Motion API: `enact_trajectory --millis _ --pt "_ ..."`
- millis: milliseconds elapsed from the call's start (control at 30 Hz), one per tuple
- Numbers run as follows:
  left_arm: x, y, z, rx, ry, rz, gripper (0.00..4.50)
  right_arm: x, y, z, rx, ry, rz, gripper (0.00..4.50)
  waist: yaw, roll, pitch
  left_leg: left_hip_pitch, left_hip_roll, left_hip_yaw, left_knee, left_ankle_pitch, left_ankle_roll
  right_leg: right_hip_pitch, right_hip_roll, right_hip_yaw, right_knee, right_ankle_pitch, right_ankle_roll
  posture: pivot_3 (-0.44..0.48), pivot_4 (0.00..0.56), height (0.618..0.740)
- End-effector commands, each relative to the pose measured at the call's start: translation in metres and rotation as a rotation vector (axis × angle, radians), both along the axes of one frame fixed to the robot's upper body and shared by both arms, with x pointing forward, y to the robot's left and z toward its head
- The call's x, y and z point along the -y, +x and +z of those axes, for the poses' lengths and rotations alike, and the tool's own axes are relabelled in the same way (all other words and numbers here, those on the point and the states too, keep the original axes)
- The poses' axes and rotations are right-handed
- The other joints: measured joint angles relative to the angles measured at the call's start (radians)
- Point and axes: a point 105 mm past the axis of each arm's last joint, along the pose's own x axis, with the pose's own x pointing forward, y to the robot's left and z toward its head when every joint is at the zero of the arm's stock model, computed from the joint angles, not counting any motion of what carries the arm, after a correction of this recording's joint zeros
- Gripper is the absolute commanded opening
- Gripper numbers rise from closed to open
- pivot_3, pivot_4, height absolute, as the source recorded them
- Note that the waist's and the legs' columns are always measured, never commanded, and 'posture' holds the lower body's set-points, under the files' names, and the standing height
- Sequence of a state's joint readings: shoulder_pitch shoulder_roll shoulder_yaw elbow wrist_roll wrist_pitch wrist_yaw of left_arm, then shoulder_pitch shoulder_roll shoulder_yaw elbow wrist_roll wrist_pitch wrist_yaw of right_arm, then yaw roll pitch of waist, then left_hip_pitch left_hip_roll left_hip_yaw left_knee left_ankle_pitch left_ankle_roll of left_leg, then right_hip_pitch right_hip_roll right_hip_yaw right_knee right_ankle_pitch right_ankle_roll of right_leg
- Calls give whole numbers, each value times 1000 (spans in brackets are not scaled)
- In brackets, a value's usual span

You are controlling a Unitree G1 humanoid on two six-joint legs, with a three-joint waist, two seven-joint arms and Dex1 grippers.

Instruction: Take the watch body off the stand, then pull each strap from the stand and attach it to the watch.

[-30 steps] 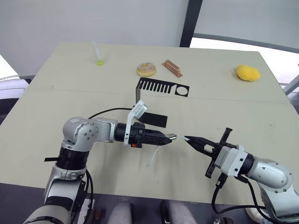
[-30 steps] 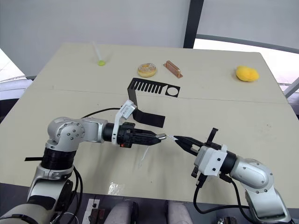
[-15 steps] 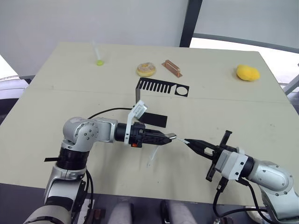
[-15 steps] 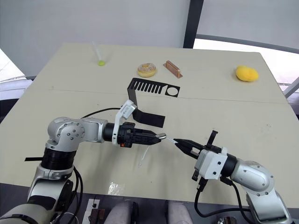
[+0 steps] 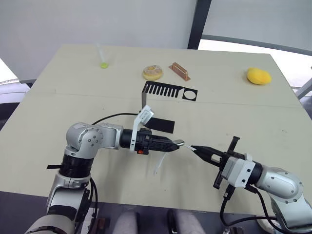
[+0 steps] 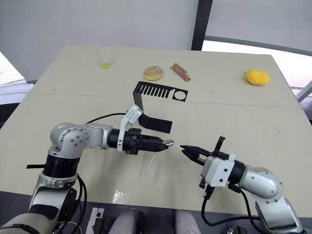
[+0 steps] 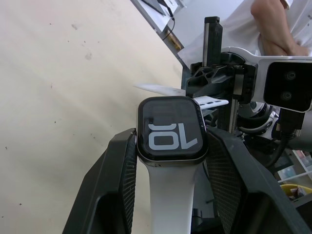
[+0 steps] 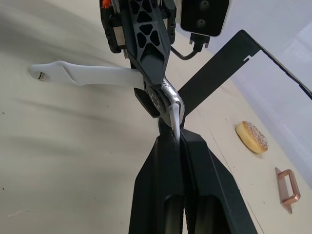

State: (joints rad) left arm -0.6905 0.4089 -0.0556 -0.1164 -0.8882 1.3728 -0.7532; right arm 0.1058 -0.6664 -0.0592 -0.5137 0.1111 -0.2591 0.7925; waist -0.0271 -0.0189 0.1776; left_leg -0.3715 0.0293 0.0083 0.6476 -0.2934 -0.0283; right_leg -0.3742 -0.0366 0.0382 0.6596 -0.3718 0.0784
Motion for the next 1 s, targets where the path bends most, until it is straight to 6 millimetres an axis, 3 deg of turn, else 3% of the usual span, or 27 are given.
enact_trajectory --millis 33,1000 --pt "2 -5 6 28 -21 -21 1581 0 -1 9 45 17 -2 0 0 0 0 0 0 0 0 0 0 0 0 0 0 0 0 0 150 740" --pt "2 -6 5 24 -24 -14 1581 -1 -1 7 36 9 18 0 0 0 0 0 0 0 0 0 0 0 0 0 0 0 0 0 150 740"
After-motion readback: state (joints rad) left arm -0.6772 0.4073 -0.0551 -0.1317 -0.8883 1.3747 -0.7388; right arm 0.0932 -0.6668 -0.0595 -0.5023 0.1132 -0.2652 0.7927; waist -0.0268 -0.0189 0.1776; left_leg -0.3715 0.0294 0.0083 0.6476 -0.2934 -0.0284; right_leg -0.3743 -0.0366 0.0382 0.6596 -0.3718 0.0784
